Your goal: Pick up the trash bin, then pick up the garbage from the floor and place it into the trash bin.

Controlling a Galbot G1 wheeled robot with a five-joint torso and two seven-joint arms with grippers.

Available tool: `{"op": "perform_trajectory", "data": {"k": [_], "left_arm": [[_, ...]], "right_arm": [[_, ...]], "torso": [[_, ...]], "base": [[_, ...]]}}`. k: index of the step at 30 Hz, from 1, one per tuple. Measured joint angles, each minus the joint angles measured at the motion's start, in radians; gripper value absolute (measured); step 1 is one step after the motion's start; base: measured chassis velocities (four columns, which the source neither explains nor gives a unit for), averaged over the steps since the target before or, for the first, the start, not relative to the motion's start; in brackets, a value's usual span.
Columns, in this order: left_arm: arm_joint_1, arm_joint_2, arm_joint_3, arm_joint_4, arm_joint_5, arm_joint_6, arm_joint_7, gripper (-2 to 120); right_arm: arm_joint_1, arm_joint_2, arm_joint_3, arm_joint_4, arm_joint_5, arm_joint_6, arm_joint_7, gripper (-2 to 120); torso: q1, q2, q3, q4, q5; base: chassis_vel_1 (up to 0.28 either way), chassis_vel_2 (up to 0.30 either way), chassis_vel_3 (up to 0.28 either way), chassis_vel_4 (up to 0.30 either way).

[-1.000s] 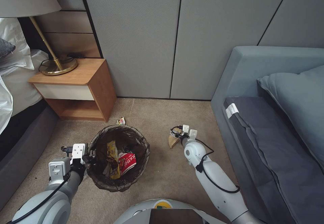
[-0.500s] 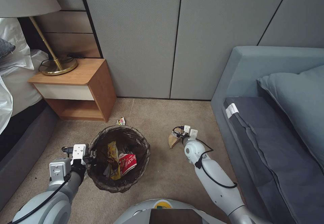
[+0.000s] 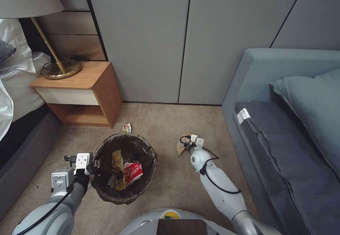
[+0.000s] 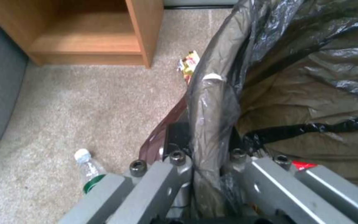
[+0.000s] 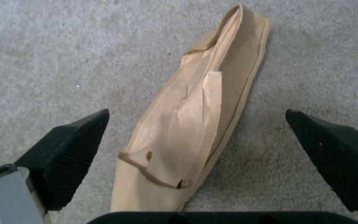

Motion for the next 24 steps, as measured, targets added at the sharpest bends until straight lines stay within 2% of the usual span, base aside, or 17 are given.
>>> {"op": "perform_trajectory", "data": {"k": [9, 11, 13, 15, 17, 19, 20, 24], "left_arm": [[0.005, -0.004, 0.000, 0.000, 0.004, 0.000, 0.000, 2], [0.005, -0.006, 0.001, 0.000, 0.005, 0.000, 0.000, 2], [0.005, -0.006, 0.001, 0.000, 0.006, 0.000, 0.000, 2], [0.005, -0.006, 0.002, 0.000, 0.006, 0.000, 0.000, 2], [0.005, -0.007, 0.002, 0.000, 0.006, 0.000, 0.000, 2], [0.006, -0.007, 0.002, 0.000, 0.006, 0.000, 0.000, 2], [0.006, -0.007, 0.002, 0.000, 0.006, 0.000, 0.000, 2], [0.005, -0.008, 0.002, 0.000, 0.007, 0.000, -0.001, 2]], "right_arm": [[0.028, 0.010, -0.002, -0.045, -0.004, 0.011, -0.019, 99], [0.034, 0.011, -0.004, -0.055, -0.005, 0.014, -0.023, 91], [0.036, 0.011, -0.005, -0.058, -0.005, 0.016, -0.024, 89], [0.036, 0.011, -0.006, -0.059, -0.006, 0.018, -0.026, 77], [0.034, 0.010, -0.007, -0.055, -0.006, 0.019, -0.027, 73], [0.028, 0.009, -0.010, -0.049, -0.006, 0.019, -0.031, 61], [0.028, 0.009, -0.010, -0.049, -0.006, 0.019, -0.031, 61], [0.027, 0.010, -0.010, -0.053, -0.007, 0.021, -0.033, 46]], "torso": [[0.000, 0.000, 0.000, 0.0000, -0.0001], [0.000, 0.000, 0.000, 0.0001, 0.0000], [0.000, 0.000, 0.000, 0.0000, 0.0000], [0.000, 0.000, 0.000, 0.0000, 0.0000], [0.000, 0.000, 0.000, 0.0000, 0.0000], [0.000, 0.000, 0.000, 0.0000, 0.0000], [0.000, 0.000, 0.000, 0.0000, 0.0000], [0.000, 0.000, 0.000, 0.0000, 0.0000]], "base": [[0.000, 0.000, 0.000, 0.000], [0.000, 0.000, 0.000, 0.000], [0.000, 0.000, 0.000, 0.000], [0.000, 0.000, 0.000, 0.000], [0.000, 0.000, 0.000, 0.000], [0.000, 0.000, 0.000, 0.000], [0.000, 0.000, 0.000, 0.000], [0.000, 0.000, 0.000, 0.000]]}}
